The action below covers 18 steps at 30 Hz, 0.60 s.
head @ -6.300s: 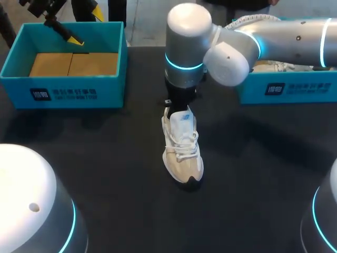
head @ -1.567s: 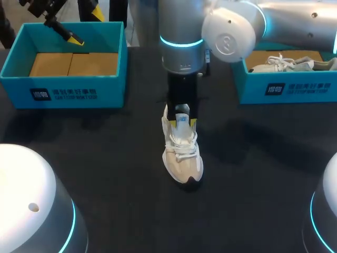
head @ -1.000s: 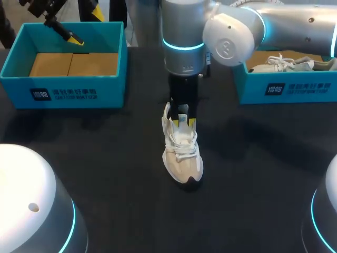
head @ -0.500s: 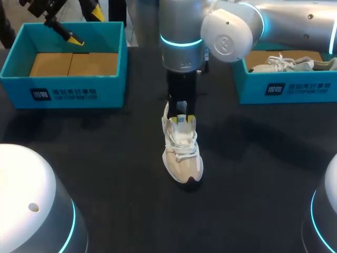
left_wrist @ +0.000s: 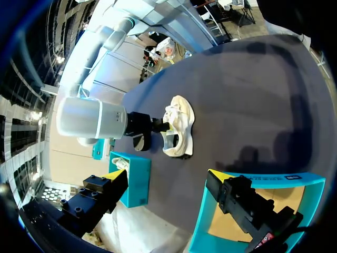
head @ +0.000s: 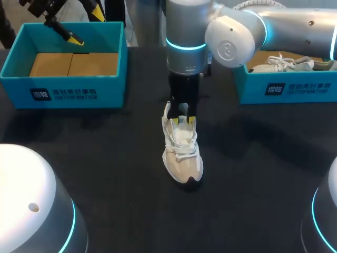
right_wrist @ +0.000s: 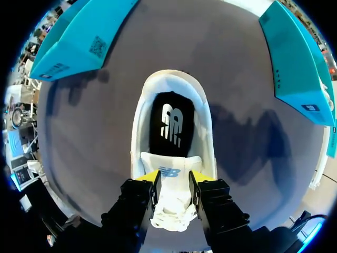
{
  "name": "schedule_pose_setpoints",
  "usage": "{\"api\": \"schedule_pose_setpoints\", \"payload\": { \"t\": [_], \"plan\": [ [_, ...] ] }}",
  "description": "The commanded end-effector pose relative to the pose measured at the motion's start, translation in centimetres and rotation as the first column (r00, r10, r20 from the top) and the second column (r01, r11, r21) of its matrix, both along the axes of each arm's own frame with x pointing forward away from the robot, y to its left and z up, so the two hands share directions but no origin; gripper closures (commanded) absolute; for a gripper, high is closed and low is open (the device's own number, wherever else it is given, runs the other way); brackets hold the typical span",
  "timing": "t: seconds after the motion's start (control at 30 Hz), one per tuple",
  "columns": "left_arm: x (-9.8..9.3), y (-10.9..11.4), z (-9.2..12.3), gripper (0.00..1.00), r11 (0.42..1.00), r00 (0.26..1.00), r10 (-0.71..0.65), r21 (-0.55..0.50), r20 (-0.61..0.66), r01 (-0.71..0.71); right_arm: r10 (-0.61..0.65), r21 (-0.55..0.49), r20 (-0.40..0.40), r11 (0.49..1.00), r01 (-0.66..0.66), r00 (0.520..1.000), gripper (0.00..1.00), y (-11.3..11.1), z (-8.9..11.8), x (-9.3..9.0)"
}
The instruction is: Take the shoe out of the shoebox, open the shoe tongue, remove and reinsert the insole, then place the shoe into the shoebox
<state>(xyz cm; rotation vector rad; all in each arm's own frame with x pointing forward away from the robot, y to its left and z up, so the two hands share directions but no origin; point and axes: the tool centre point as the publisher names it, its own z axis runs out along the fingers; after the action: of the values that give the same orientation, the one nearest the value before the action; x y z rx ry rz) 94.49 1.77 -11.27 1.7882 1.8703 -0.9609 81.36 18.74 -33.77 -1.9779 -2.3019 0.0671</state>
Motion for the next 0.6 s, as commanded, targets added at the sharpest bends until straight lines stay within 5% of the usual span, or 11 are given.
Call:
{"api": "schedule_pose_setpoints", "payload": {
  "t": [0.03, 0.33, 0.6],
  "plan": [
    [-0.1, 0.0, 0.0, 0.00, 1.000, 1.000, 0.002, 0.003, 0.003, -0.002, 0.003, 0.029, 0.067, 1.000, -0.005, 0.998, 0.58, -0.9, 1.6, -0.8],
    [-0.1, 0.0, 0.0, 0.00, 1.000, 1.000, 0.002, 0.003, 0.003, -0.002, 0.270, 0.018, 0.214, 0.960, -0.280, 0.939, 0.53, -0.7, 3.9, -0.1],
    [-0.1, 0.0, 0.0, 0.00, 1.000, 1.000, 0.002, 0.003, 0.003, -0.002, 0.570, 0.015, 0.206, 0.811, -0.585, 0.795, 0.55, 0.8, 4.3, 0.9]
  ]
}}
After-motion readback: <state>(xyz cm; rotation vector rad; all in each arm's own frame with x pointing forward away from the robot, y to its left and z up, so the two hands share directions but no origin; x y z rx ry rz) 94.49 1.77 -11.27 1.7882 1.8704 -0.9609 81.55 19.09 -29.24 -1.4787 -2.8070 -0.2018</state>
